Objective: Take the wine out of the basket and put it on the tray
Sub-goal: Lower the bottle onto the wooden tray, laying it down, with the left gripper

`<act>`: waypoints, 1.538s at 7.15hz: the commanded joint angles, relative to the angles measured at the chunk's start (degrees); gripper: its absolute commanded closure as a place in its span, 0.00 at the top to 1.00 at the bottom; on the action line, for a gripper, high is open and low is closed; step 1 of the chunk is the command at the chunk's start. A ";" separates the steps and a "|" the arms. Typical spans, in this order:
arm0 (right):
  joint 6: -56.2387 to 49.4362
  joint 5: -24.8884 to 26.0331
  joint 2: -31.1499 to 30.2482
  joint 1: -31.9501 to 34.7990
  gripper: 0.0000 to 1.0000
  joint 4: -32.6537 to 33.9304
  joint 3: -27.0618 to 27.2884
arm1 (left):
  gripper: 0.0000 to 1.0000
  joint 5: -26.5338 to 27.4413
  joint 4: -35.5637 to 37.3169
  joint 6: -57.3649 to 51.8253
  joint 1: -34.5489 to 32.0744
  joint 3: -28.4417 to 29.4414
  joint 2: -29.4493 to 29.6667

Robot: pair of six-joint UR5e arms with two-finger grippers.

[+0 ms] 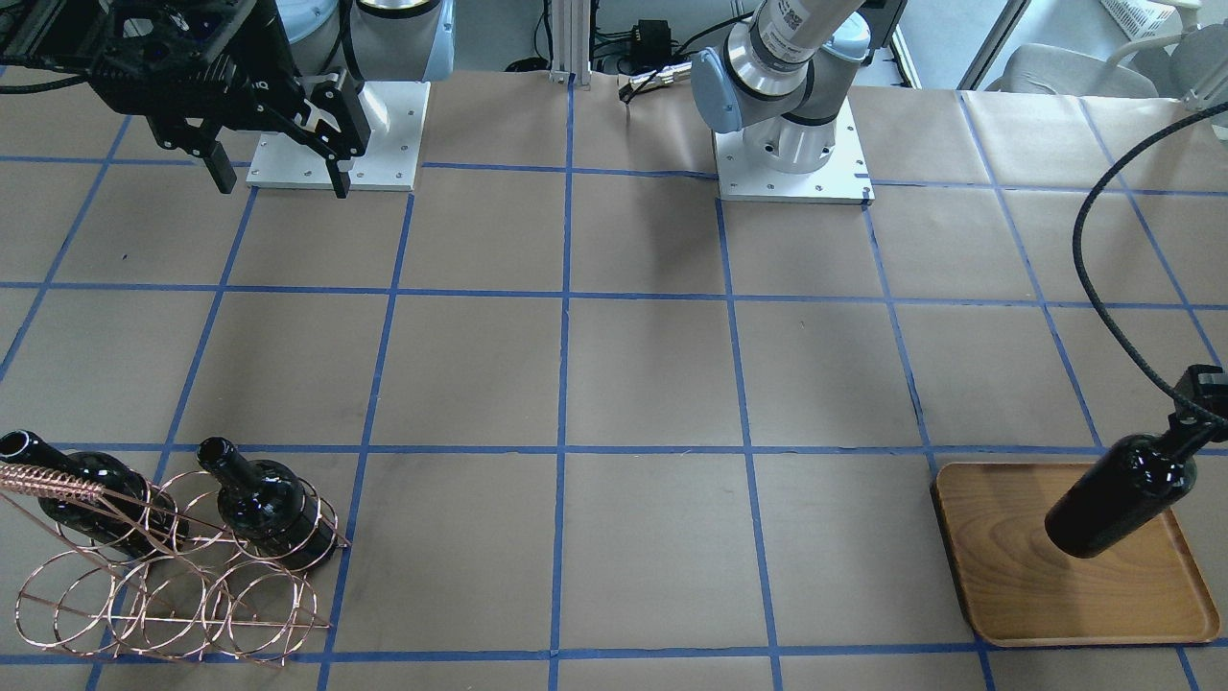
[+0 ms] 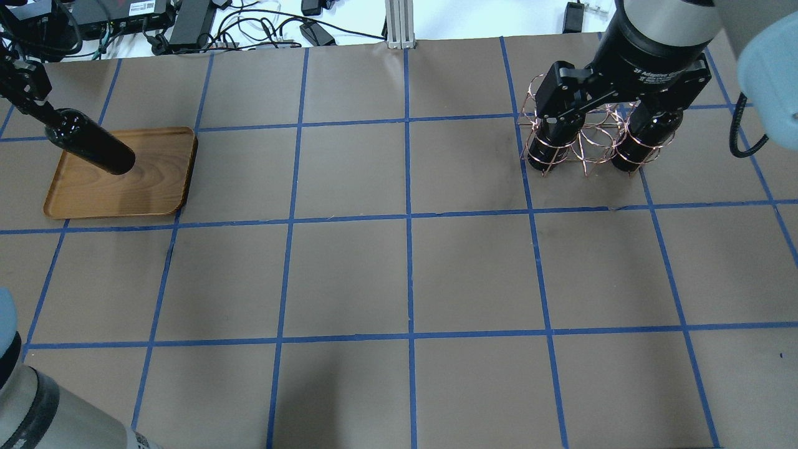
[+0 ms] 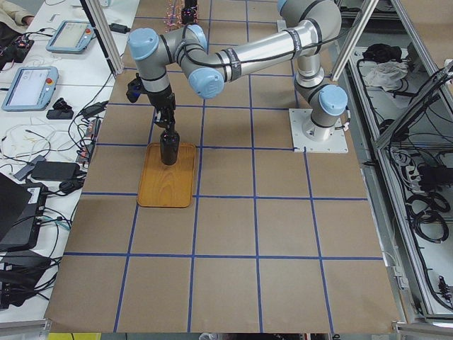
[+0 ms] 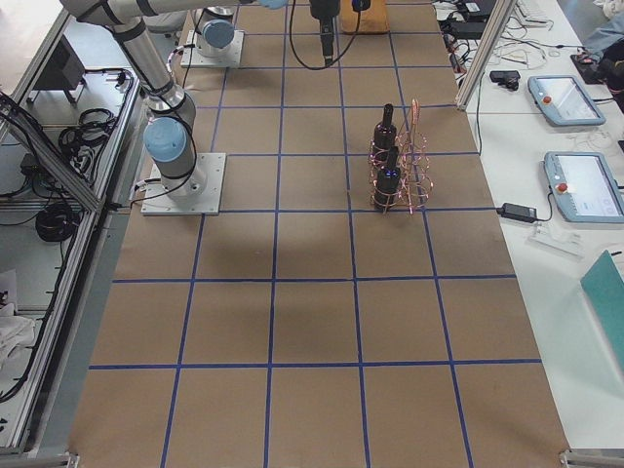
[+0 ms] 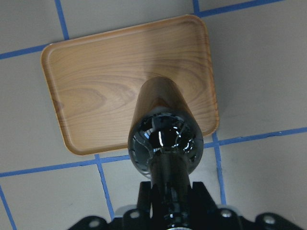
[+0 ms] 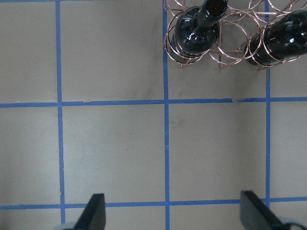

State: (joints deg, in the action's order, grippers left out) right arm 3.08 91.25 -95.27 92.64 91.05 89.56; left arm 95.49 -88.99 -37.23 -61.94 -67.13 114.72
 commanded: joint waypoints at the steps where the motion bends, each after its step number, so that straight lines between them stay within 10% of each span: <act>1: 0.00 -0.02 0.00 0.00 1.00 0.00 0.00 | 0.00 -0.31 3.37 -1.27 1.74 0.07 2.78; 6: 0.00 -0.02 0.00 0.00 1.00 0.00 0.00 | 0.02 -1.63 3.83 -0.65 1.83 0.33 3.84; 10: 0.00 -0.02 0.00 0.00 1.00 0.00 0.00 | 0.92 -1.98 5.06 -0.57 1.83 0.33 4.54; 11: 0.00 -0.02 0.00 0.00 1.00 0.00 0.00 | 1.00 -2.15 4.88 -0.57 1.83 0.24 3.67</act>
State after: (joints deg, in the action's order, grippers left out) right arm 3.07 91.23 -95.27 92.64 91.05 89.56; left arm 93.44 -84.10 -37.79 -60.12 -66.81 118.93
